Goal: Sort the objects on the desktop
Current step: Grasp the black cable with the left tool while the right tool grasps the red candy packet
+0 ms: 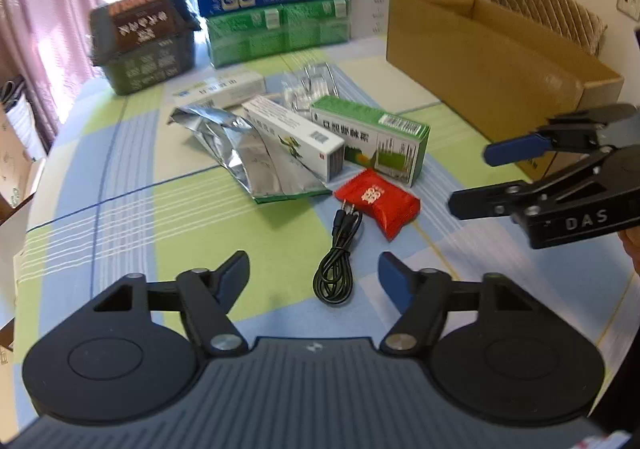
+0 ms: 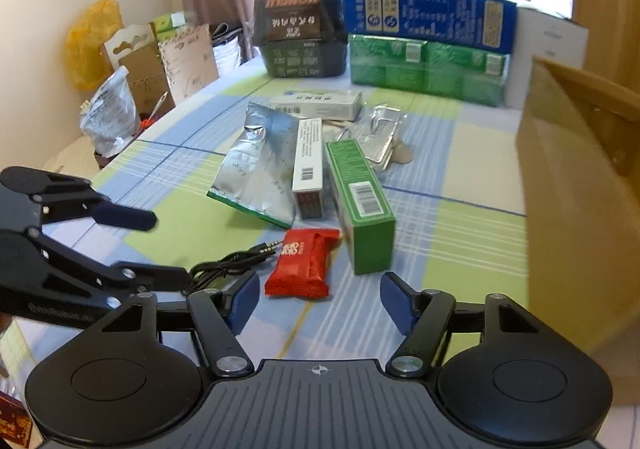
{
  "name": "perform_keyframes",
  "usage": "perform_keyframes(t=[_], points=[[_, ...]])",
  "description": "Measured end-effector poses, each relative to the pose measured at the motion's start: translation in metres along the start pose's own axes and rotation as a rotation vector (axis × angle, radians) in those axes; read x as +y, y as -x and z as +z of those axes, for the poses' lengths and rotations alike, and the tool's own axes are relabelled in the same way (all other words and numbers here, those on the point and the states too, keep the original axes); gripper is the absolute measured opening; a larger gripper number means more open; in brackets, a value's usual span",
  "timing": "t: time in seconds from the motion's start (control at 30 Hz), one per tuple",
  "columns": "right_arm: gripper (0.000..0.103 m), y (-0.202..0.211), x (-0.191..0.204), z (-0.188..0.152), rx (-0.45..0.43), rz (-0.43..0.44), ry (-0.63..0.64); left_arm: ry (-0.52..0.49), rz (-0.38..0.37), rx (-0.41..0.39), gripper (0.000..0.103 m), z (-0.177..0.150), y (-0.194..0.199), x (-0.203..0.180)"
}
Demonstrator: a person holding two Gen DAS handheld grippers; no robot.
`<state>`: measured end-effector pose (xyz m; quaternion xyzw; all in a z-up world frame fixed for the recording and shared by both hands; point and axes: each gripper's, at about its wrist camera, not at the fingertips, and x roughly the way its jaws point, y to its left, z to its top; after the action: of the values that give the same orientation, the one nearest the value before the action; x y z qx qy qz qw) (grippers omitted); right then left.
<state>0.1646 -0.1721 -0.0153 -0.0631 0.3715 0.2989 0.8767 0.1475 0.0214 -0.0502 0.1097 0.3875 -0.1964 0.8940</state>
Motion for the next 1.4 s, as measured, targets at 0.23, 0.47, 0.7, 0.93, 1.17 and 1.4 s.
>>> perform_keyframes(t=[0.23, 0.47, 0.7, 0.93, 1.17, 1.4], points=[[0.055, -0.023, -0.007, 0.005, 0.034, 0.017, -0.020, -0.048, -0.044, 0.034, 0.045, 0.007, -0.030, -0.001], [0.055, -0.036, -0.002, 0.007, 0.071, 0.043, -0.006, -0.046, -0.052, 0.094, 0.026, 0.008, -0.055, 0.000], [0.054, -0.057, 0.003, 0.012, 0.087, 0.052, -0.002, 0.068, -0.029, 0.111, 0.019, 0.008, -0.054, 0.014], [0.047, -0.072, 0.010, 0.012, 0.085, 0.014, 0.058, 0.095, -0.012, 0.104, 0.019, 0.004, -0.050, 0.020], [0.034, -0.072, 0.011, 0.009, 0.078, -0.010, 0.092, 0.093, -0.013, 0.081, 0.021, 0.007, -0.055, 0.019], [0.028, -0.067, 0.013, 0.007, 0.075, -0.008, 0.096, 0.096, -0.014, 0.075, 0.018, 0.010, -0.059, 0.018]])
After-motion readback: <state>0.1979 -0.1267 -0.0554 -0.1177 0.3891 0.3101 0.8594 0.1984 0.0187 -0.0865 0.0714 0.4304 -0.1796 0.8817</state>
